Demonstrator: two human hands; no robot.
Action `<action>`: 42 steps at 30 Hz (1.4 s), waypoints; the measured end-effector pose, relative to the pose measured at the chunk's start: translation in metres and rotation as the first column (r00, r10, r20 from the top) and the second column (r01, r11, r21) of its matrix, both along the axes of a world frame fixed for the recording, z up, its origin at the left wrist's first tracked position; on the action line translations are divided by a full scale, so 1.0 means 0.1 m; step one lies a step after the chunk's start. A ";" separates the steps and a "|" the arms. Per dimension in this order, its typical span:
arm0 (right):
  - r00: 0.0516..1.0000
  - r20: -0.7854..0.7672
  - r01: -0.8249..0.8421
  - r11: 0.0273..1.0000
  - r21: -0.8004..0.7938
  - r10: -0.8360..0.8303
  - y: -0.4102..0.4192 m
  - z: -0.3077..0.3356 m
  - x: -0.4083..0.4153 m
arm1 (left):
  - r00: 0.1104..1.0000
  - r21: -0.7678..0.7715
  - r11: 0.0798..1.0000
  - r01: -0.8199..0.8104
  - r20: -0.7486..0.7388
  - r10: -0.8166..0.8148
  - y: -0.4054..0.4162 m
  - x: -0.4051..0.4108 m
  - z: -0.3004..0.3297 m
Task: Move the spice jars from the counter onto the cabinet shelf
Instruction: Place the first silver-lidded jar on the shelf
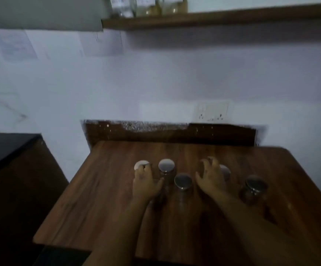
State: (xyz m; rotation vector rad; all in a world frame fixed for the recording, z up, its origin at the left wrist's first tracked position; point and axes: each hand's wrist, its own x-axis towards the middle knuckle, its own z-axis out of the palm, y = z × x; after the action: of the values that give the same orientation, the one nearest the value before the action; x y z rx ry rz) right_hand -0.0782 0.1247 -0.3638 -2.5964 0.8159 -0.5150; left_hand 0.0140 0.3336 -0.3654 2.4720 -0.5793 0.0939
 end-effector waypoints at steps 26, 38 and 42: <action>0.932 -0.244 -0.201 0.940 0.275 0.270 1.38 -0.68 0.92 | 0.986 -0.114 0.983 0.142 -0.071 -0.151 1.02 0.68 -0.65; 0.956 0.224 -0.045 0.660 0.750 -0.190 1.45 0.58 1.07 | 0.883 -0.540 0.791 0.288 -0.171 -0.437 0.78 0.71 -0.16; 0.958 0.259 -0.098 0.709 0.698 -0.122 1.51 0.73 0.98 | 0.911 -0.323 0.908 0.266 0.393 -0.127 0.68 0.64 -0.01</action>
State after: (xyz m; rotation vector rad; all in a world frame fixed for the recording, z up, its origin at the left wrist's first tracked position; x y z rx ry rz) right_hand 0.0196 0.2760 -0.2913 -1.7492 0.7382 -0.4503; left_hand 0.0784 0.4014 -0.3665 2.0209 -0.8814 0.5414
